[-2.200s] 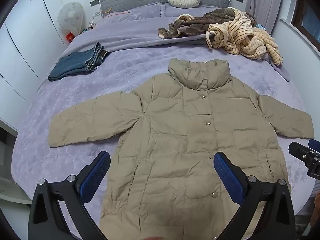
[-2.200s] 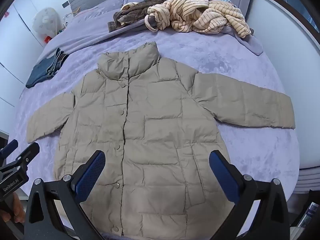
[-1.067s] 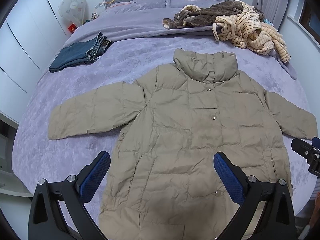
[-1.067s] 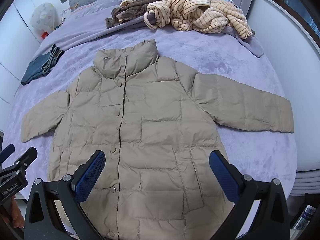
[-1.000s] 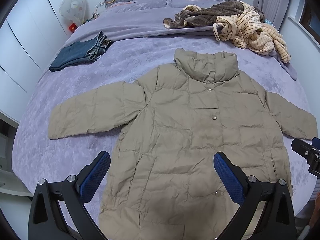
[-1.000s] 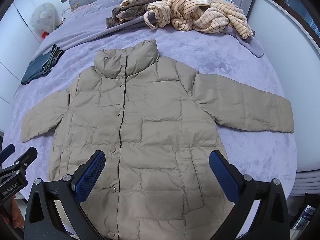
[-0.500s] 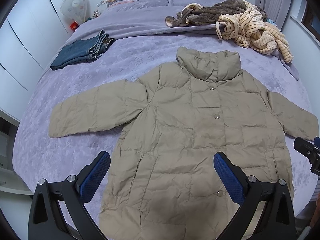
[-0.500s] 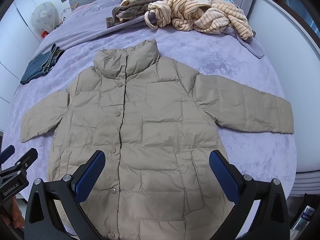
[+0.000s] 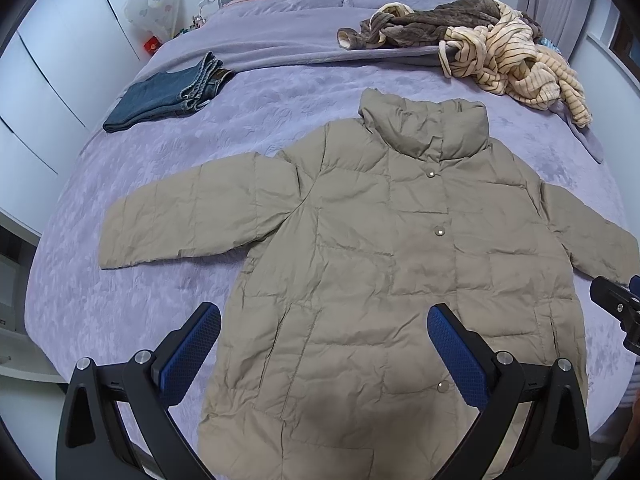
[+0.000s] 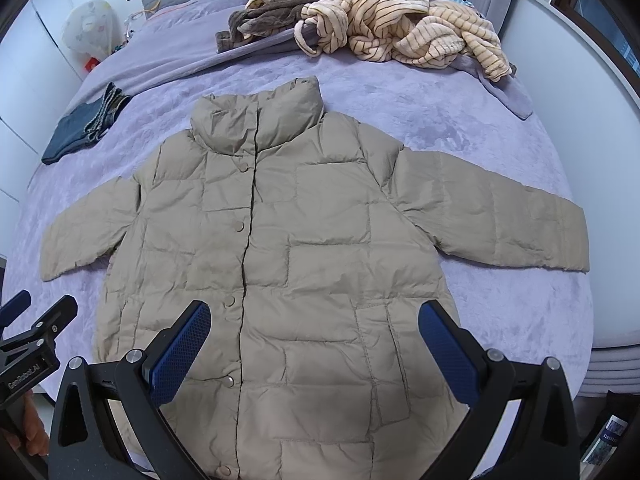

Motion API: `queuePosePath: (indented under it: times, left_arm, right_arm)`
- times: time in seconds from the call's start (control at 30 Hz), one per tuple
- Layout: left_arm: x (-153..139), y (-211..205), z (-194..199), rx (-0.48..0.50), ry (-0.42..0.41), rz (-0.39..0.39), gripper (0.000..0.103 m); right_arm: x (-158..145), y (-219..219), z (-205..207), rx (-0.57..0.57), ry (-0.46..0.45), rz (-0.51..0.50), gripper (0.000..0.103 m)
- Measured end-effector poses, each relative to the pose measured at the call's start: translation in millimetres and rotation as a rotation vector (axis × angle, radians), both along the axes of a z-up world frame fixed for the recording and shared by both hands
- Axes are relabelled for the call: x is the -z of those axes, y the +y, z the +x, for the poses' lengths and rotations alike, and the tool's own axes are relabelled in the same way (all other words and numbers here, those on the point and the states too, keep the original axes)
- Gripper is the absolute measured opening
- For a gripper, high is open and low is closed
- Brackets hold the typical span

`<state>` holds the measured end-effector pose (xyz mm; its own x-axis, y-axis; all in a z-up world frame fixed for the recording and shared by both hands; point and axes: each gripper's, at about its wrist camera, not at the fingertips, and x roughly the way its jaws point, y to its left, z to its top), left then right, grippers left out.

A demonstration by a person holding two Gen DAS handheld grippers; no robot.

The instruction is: Fold large clothes

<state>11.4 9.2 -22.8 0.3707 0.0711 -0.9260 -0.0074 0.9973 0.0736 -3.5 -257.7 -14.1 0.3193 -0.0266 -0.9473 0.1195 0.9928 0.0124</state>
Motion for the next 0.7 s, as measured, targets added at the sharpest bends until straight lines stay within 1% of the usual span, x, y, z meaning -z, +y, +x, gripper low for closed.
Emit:
queuePosePath:
  times: [0.7]
  left_arm:
    - [0.6,-0.4,2.8,0.002,0.006,0.005,0.103]
  right_arm:
    - [-3.2,1.7,3.2,-0.005,-0.004,-0.005,0.103]
